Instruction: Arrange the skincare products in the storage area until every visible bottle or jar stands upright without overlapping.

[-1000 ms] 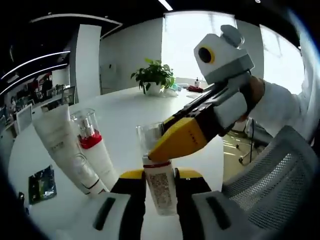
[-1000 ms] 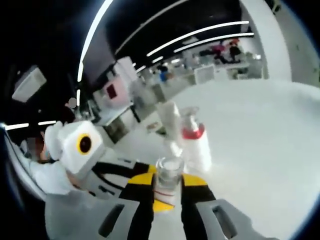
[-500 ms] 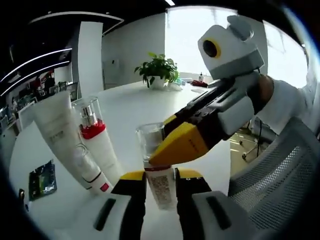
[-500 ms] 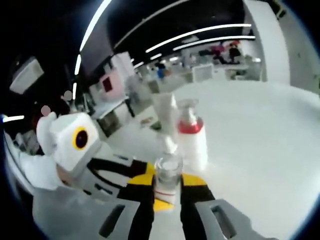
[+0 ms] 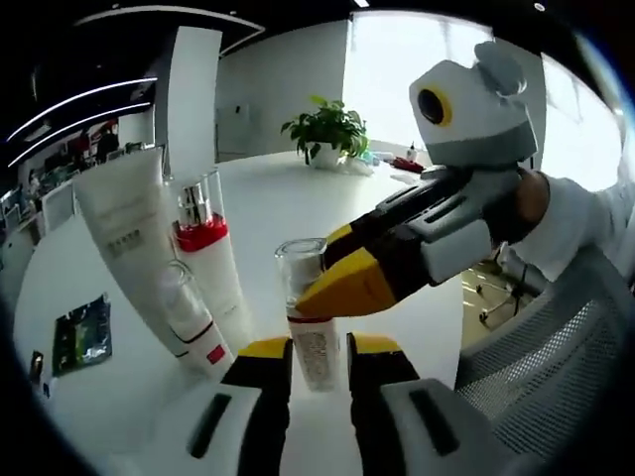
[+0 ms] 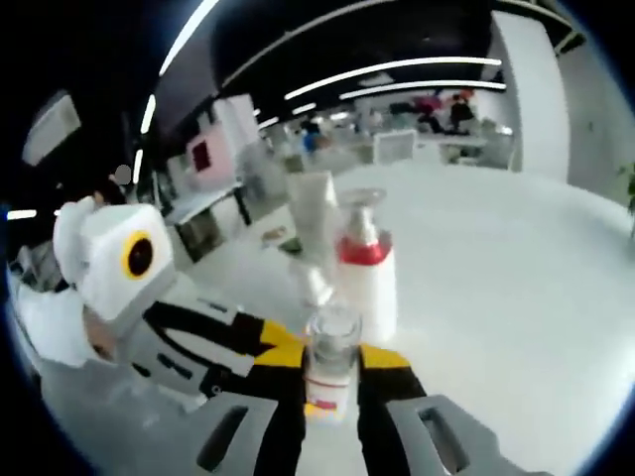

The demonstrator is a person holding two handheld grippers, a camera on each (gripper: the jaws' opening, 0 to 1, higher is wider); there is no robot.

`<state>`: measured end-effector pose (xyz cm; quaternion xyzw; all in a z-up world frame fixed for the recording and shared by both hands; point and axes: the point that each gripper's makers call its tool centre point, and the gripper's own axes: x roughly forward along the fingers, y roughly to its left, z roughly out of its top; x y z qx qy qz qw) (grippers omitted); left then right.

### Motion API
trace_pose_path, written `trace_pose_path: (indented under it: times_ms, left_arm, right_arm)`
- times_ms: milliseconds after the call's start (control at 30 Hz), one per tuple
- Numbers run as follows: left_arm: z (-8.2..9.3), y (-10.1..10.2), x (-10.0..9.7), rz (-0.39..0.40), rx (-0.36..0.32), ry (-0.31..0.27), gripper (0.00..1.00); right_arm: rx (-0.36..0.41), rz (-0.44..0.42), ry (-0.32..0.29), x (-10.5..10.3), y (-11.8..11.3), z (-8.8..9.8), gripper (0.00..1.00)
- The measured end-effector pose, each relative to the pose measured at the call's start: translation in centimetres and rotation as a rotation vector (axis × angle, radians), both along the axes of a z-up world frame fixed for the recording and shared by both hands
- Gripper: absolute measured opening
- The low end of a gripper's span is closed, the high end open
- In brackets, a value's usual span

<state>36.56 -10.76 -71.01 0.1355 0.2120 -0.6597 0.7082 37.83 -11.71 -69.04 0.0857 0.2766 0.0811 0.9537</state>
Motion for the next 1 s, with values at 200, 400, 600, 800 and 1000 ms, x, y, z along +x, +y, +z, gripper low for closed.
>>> trace_pose_path:
  times_ms: [200, 400, 600, 800, 1000]
  left_arm:
    - [-0.2, 0.1, 0.0, 0.003, 0.005, 0.010, 0.13]
    - [-1.0, -0.2, -1.2, -0.033, 0.024, 0.022, 0.11]
    - [-2.5, -0.4, -1.8, -0.039, 0.050, 0.063, 0.16]
    - [-2.8, -0.4, -1.5, -0.011, 0.033, 0.128, 0.20]
    - [-3.1, -0.7, -2.1, -0.022, 0.024, 0.154, 0.21]
  right_arm:
    - [-0.002, -0.029, -0.016, 1.0, -0.5, 0.3, 0.11]
    - [-0.031, -0.035, -0.017, 1.9, -0.4, 0.2, 0.11]
    - [-0.053, -0.045, -0.010, 2.3, -0.5, 0.0, 0.11]
    - [-0.080, -0.060, -0.020, 2.1, -0.7, 0.1, 0.11]
    - [-0.098, -0.069, -0.021, 2.4, -0.9, -0.1, 0.11]
